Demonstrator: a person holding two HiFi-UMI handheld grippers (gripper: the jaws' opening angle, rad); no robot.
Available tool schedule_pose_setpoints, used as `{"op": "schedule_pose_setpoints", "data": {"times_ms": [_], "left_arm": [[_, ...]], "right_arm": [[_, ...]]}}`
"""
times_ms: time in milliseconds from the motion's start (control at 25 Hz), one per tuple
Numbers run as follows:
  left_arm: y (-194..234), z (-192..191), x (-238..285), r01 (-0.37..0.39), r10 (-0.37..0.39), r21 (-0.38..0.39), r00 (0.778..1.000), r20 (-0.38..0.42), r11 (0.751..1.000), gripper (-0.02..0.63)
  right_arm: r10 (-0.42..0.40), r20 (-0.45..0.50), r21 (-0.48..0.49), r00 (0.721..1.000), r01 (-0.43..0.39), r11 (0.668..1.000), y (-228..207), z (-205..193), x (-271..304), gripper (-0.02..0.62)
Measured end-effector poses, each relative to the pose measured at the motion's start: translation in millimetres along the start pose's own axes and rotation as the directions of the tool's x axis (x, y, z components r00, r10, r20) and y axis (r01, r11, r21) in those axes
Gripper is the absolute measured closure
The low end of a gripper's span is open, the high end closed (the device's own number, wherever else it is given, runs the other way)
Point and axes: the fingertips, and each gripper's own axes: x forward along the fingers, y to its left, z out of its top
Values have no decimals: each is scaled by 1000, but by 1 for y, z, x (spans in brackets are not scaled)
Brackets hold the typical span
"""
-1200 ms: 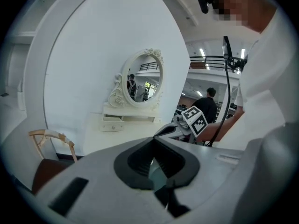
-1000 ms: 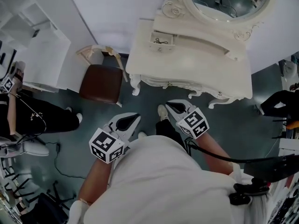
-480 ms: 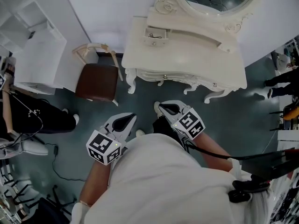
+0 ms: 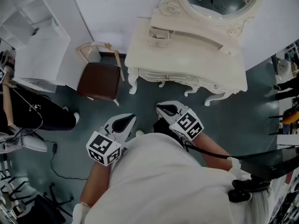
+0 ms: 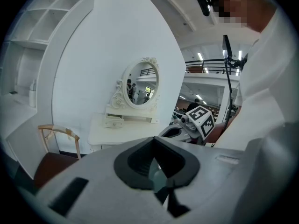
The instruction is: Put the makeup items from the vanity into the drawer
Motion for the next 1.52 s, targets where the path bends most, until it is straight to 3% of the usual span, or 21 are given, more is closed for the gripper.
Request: {"op": "schedule_pose_setpoints", "data": {"times_ms": [280, 760, 1520], "left_arm": [[0, -1, 0, -15, 15, -9, 1000, 7, 1000, 607], [-2, -1, 12, 25, -25, -3, 1000, -8, 1000, 607], [-18, -16, 24, 8, -9, -14, 999, -35, 1000, 607]], "right_arm": [[20, 4, -35, 1000, -20, 999, 3, 6, 3, 595], [-10, 15, -26, 1000, 10, 1000, -4, 7, -2, 595], [13, 10, -29, 1000, -13, 999, -3, -15, -13, 595]]}}
